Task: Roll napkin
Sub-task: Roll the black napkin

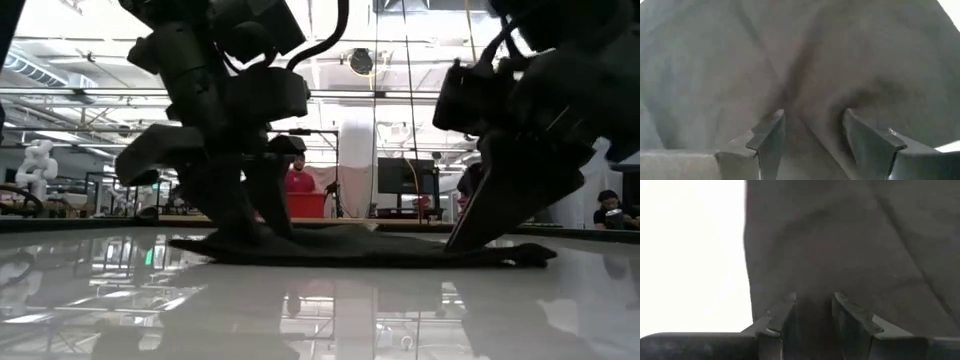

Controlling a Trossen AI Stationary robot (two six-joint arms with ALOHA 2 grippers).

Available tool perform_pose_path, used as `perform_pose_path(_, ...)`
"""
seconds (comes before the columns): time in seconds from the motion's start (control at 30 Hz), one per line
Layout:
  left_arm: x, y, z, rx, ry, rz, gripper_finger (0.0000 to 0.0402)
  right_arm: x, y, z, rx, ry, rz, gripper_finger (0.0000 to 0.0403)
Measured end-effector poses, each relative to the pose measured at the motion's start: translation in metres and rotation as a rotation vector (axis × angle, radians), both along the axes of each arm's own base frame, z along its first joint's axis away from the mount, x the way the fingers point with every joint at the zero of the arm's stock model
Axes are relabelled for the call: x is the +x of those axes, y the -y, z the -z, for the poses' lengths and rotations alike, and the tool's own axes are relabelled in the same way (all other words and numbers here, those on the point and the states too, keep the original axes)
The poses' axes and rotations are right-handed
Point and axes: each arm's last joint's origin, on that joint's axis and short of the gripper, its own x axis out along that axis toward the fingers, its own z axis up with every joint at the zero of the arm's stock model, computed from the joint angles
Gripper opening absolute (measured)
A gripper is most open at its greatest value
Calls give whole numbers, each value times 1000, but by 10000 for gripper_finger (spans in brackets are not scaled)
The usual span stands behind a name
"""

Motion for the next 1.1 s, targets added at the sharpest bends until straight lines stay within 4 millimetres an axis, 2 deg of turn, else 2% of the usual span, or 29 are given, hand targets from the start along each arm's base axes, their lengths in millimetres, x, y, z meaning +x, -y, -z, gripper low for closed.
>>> perform_pose_path(0.17,-9,7,3,36,-75,46,212,12,-17,3,40,76,-31,116)
perform_pose_path(0.27,-14,12,-4,42,-96,64,212,18,-21,-1,34,75,-39,116)
perform_pose_path(0.43,-18,23,-25,51,-78,91,212,20,-21,-17,-24,58,-68,116)
perform_pose_path(0.53,-20,32,-50,46,8,89,212,20,-23,-32,-95,45,-109,116)
perform_pose_path(0.77,-39,61,-72,6,62,143,212,15,-56,-51,-215,124,-345,116)
perform_pose_path(0.93,-58,86,-64,63,42,193,212,8,-74,-35,-264,112,-443,117)
perform_pose_path(1.1,-79,97,-45,180,47,199,212,12,-87,-16,-351,181,-468,136)
